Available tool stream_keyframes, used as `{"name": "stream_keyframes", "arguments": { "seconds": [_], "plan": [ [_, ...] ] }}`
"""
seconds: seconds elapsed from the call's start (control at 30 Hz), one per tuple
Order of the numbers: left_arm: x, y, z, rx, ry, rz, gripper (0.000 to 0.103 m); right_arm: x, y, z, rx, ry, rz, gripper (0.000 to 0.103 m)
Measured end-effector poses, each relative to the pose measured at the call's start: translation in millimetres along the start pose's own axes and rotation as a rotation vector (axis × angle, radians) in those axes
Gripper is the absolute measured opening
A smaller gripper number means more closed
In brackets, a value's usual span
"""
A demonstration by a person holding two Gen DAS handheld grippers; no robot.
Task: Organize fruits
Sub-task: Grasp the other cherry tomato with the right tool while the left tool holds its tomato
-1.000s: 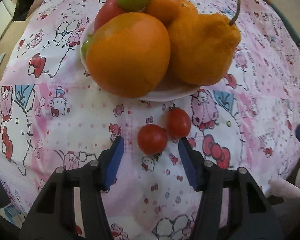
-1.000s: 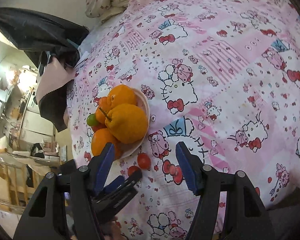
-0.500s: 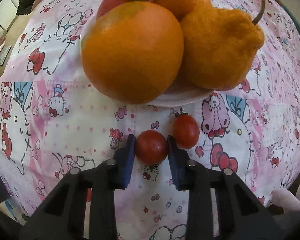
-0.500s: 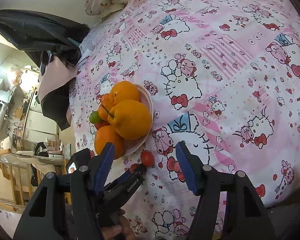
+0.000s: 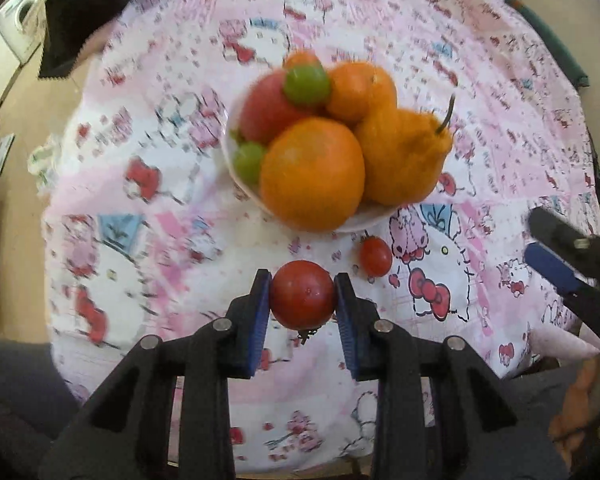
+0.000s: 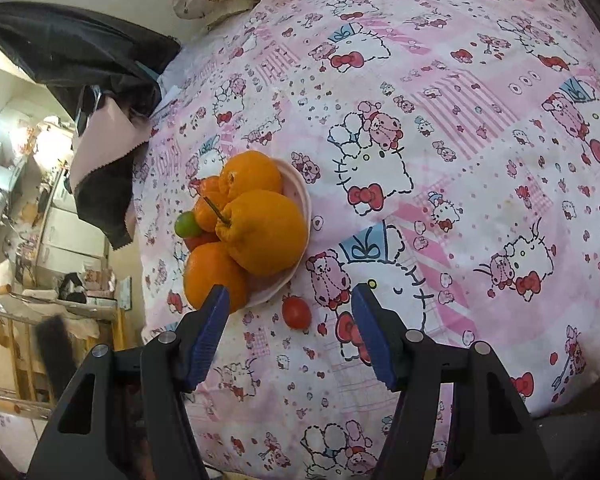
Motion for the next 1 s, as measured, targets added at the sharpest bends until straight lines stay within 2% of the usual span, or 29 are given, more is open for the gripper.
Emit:
{"name": "stream_keyframes", "arguments": {
  "seconds": [0.17,0.4,0.5,0.63,0.73,0.87,1.0],
  "plan": [
    [-23,1,-20,0.034,0.012,0.040,0.027,11,-1,-3,-0.015,-0.038,-0.019,0.066],
    [-25,5,-45,0.034,0.018,0.056,0.027,35,-6,-6,-0.057,-0.125,-0.079,0.066],
    [-18,4,-56,0.010,0.005,0.054,0.028,50,-9,-6,-0.074,-0.157,-0.120,0.066],
    [-3,5,-70,-0.065,-0.034,0.006,0.028,75,-15,-1,-0.085,-0.216,-0.186,0.066],
    [-4,5,-74,-0.089,-0.045,0.015,0.028,95,-17,4,-0.085,-0.278,-0.214,0.066],
    [-12,7,-75,-0.090,-0.062,0.042,0.028,112,-15,-9,-0.179,-0.339,-0.212,0.066],
    [-13,9,-79,-0.119,-0.094,0.034,0.028,127,-14,-25,-0.259,-0.355,-0.215,0.065]
  ]
}}
Point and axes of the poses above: each gripper's, at about its wrist camera, not at the fingertips, and x roughly the way its jaws point, z to its right, y to its top, the point moved 4 cm from there along x, roughly the way its jaws point, and after that the axes turned 11 degrees about -z, right-handed, at the moved point
